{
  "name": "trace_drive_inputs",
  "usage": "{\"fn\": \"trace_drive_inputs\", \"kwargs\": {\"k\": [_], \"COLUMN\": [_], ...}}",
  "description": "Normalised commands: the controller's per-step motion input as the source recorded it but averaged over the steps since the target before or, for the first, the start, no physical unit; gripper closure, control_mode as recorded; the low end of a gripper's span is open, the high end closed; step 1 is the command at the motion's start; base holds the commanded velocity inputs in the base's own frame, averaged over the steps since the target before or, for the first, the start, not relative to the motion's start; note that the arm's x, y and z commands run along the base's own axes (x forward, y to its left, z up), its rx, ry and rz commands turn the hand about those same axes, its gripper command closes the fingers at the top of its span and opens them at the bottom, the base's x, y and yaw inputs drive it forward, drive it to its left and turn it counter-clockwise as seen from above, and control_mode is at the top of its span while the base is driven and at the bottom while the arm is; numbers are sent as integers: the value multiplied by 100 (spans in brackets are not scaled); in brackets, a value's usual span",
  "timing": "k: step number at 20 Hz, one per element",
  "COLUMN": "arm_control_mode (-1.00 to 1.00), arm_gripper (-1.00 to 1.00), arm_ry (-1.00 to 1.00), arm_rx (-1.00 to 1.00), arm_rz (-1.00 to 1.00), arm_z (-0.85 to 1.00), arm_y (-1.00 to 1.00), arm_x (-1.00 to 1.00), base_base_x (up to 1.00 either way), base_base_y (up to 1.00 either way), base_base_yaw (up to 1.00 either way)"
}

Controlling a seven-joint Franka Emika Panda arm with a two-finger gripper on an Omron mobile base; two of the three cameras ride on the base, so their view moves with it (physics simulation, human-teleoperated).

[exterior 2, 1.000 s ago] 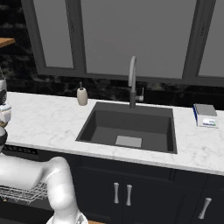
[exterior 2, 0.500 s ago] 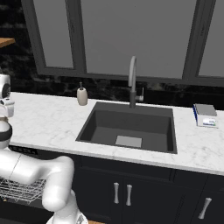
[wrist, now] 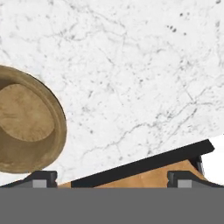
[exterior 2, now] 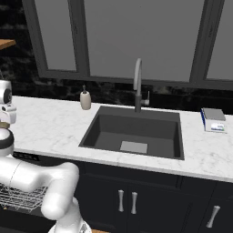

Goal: Pick up the cup and bowl from the counter, place them in the dishwasher, and close the dishwasher door.

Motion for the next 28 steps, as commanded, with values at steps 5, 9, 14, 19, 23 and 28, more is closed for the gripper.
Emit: {"fn": "trace_drive_inputs", "kwargs": {"k": [5, 9, 14, 19, 23, 28], "arm_control_mode": [-100, -100, -100, -100, -100, -100], "arm_gripper": [-100, -100, -100, -100, -100, -100], "arm_ry": [1, 0, 0, 0, -1, 0], "arm_rx": [-2, 0, -1, 0, 0, 0], "arm_rz": [0, 0, 0, 0, 0, -1], "arm_z": [-18, -18, -29, -25, -6, -1], "arm_y": [2, 0, 2, 16, 36, 33], "arm_x": [0, 0, 0, 0, 6, 10], "base_base_x": [0, 0, 0, 0, 0, 0], "base_base_y": [0, 0, 0, 0, 0, 0], "base_base_yaw": [0, 0, 0, 0, 0, 0]}}
